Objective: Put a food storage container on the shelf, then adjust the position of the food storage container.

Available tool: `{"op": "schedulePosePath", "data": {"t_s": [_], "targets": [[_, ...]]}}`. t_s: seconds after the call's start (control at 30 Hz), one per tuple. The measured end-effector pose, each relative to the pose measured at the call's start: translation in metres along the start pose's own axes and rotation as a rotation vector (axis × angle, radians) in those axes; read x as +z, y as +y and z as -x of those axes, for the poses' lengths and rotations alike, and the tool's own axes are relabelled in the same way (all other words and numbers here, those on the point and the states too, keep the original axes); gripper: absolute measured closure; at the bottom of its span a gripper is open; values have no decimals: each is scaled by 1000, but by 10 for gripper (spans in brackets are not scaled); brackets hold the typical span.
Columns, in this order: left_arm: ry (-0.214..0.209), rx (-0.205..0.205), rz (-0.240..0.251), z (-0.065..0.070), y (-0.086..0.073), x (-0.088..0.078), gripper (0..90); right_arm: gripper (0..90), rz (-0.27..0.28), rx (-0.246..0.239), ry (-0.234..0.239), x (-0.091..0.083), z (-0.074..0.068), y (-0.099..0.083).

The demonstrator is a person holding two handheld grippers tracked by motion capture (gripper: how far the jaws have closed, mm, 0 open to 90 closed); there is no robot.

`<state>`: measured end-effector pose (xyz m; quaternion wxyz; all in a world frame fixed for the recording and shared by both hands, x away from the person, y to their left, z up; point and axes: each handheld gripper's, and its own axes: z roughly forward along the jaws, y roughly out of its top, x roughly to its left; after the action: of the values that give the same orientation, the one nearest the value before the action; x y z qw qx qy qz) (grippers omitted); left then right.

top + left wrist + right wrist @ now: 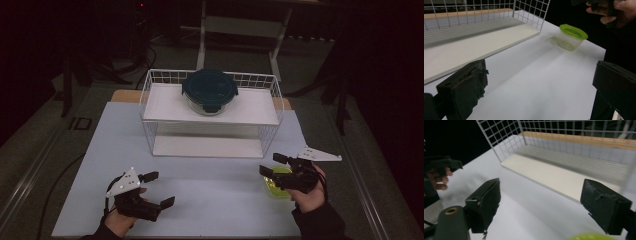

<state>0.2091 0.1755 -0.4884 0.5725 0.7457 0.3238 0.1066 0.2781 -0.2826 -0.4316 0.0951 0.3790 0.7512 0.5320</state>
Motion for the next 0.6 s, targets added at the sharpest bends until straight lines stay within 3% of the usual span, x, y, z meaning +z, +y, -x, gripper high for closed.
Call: {"op": "schedulePosePath", "data": {"t_s": [0.1, 0.23, 0.33, 0.6], "targets": [[-1, 7, -4, 1, 0, 1, 0, 288, -3, 19, -16, -10, 8, -7], [-3, 11, -2, 2, 0, 1, 0, 321, -10, 21, -49, -21, 15, -15], [-5, 4, 0, 1, 0, 2, 0, 410, -13, 35, -95, -33, 24, -25], [-6, 5, 4, 1, 0, 2, 0, 500, -30, 77, -153, -49, 39, -42]]}}
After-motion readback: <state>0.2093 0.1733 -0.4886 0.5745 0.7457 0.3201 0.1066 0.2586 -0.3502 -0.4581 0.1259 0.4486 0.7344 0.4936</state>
